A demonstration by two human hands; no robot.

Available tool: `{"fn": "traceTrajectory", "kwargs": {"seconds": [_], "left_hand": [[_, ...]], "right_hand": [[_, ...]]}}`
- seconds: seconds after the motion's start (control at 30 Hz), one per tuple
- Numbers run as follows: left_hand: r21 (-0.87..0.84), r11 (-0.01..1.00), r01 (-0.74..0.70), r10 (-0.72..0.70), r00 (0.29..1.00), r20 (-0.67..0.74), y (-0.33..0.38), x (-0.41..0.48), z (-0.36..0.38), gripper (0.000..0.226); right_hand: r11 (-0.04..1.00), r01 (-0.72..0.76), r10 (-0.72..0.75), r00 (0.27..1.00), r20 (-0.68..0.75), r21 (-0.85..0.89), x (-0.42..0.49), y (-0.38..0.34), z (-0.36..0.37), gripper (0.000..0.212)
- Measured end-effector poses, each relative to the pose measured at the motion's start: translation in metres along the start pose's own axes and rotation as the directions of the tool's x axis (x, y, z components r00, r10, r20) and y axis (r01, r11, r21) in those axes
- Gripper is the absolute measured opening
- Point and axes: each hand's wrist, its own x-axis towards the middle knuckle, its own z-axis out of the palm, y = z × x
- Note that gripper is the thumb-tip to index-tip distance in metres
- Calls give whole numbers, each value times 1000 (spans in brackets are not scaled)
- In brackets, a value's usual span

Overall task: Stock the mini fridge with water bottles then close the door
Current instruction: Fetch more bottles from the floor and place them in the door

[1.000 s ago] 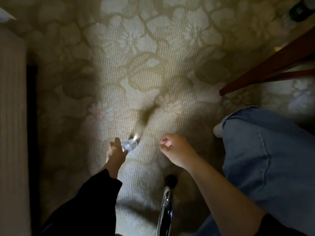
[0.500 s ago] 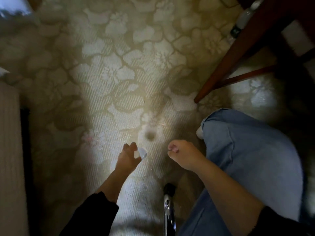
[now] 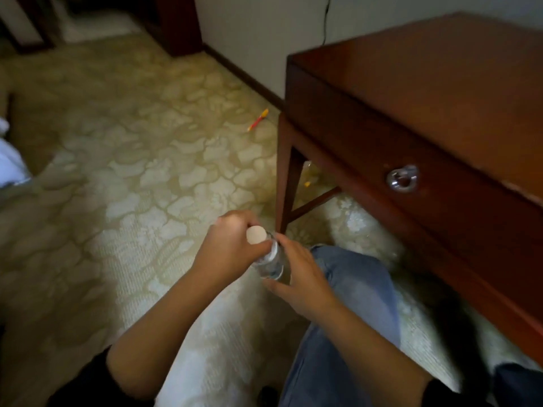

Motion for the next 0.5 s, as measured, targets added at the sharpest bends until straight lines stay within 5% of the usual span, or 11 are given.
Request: {"fn": "traceTrajectory", "kwargs": {"seconds": [0.3, 0.5], "left_hand": [[-61, 926, -372, 364, 925, -113, 160, -19, -47, 21], [-389, 756, -526, 553, 832, -49, 239, -33, -41, 20]], "right_hand": [[940, 238, -154, 935, -319, 245, -60, -57, -120, 64], [897, 346, -186, 861, -473, 276, -123, -72, -208, 57]]}}
